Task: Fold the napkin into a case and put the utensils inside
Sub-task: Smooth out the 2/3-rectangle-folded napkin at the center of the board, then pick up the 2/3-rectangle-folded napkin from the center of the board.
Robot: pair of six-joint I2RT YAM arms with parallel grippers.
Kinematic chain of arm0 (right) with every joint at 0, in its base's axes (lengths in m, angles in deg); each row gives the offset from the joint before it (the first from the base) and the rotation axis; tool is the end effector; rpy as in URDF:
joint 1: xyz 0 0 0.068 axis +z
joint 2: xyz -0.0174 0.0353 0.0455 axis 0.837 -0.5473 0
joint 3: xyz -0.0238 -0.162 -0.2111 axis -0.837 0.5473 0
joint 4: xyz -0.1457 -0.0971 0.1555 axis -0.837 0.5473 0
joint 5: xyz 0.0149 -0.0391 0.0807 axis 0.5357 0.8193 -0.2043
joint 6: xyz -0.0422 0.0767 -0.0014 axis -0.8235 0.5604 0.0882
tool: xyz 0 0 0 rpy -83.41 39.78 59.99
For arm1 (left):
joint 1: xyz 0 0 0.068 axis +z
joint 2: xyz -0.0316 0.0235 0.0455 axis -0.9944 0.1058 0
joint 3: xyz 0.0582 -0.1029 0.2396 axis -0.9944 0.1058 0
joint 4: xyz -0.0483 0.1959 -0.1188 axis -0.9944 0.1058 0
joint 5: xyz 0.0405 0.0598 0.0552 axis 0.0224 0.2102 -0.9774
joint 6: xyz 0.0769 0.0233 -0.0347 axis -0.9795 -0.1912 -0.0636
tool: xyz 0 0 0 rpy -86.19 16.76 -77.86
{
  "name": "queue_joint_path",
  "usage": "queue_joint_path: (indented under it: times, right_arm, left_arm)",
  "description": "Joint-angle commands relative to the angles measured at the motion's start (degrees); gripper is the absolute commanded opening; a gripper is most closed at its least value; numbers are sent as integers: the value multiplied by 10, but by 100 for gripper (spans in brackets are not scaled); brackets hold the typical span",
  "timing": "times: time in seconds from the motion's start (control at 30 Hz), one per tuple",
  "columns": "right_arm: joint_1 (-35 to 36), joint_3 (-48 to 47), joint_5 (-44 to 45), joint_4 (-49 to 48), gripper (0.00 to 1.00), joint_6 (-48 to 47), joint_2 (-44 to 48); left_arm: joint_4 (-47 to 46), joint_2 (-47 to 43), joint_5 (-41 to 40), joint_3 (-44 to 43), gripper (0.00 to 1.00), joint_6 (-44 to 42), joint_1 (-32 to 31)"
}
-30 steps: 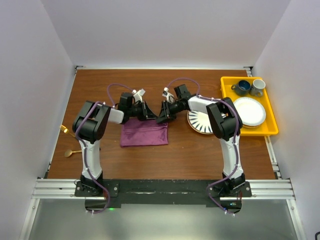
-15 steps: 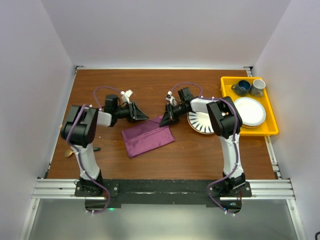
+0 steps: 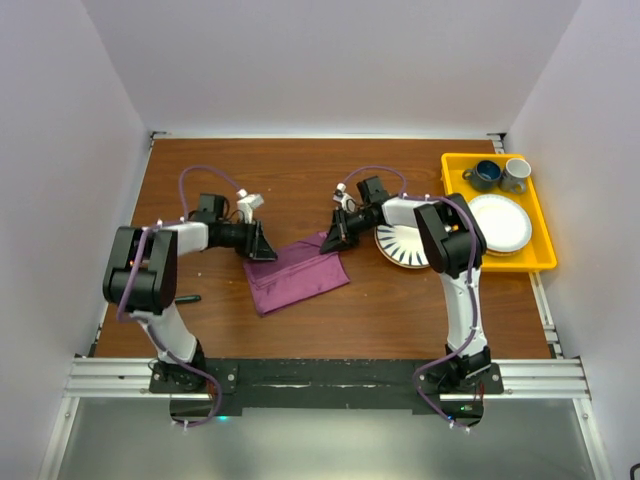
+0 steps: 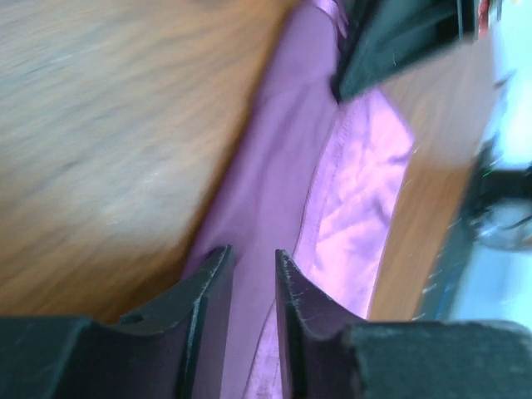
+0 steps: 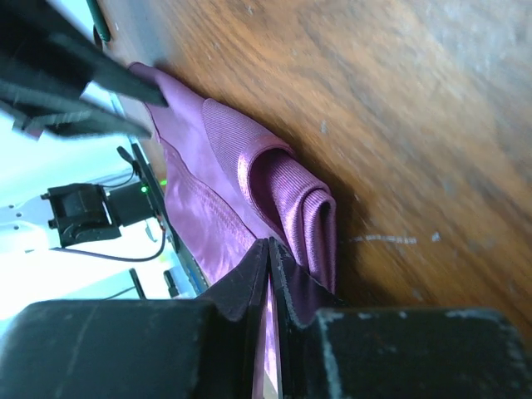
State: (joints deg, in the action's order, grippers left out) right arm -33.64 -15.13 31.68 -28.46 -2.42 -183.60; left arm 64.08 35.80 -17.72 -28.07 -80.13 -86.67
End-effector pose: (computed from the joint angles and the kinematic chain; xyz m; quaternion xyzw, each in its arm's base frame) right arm 0.3684 0.2254 0.0884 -0.0898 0.8696 0.4852 0.0188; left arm 0.3108 -0.0784 0.1185 0.1057 0.8588 -0.4583 0.2033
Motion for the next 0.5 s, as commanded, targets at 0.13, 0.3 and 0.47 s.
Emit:
queue_joint_path:
  times: [0.13, 0.3, 0.47]
  right_arm:
    - [-4, 71, 164, -23, 5, 19, 29]
    - [-2, 87, 191, -40, 4, 54, 39]
    - [-1, 92, 210, -39, 4, 54, 46]
  left_arm:
    - [-8, -288, -276, 83, 45, -325, -215]
    - [-34, -322, -393, 140, 48, -373, -367]
    - [-59, -295, -441, 148, 48, -388, -449]
